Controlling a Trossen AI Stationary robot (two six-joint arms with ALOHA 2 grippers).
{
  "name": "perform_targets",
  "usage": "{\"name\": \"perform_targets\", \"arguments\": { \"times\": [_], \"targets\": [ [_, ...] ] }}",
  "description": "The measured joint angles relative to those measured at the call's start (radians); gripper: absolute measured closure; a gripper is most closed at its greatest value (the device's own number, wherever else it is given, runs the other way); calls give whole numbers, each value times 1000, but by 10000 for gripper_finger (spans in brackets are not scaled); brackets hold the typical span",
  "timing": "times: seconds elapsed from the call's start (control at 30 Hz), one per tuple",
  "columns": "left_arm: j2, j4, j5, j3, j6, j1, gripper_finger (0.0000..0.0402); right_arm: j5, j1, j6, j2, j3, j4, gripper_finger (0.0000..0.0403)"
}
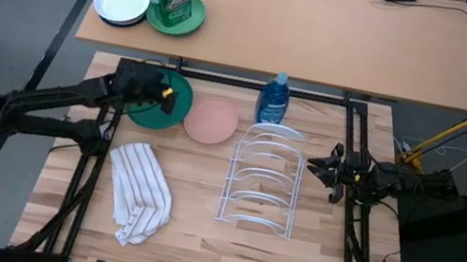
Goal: Sort dishes
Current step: Put the green plate in the dish rack
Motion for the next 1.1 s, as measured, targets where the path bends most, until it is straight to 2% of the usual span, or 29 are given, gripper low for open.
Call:
{"name": "perform_targets", "arguments": {
  "times": [0.5,0.93,1.1],
  "targets": [
    [209,-38,12,36,109,395,190,-1,0,2,3,0,-2,292],
    [361,-40,-2,91,73,414,190,-1,0,2,4,0,-45,292],
    [400,-74,132,91,107,400,190,-1,0,13,4,0,-46,292]
  ]
}}
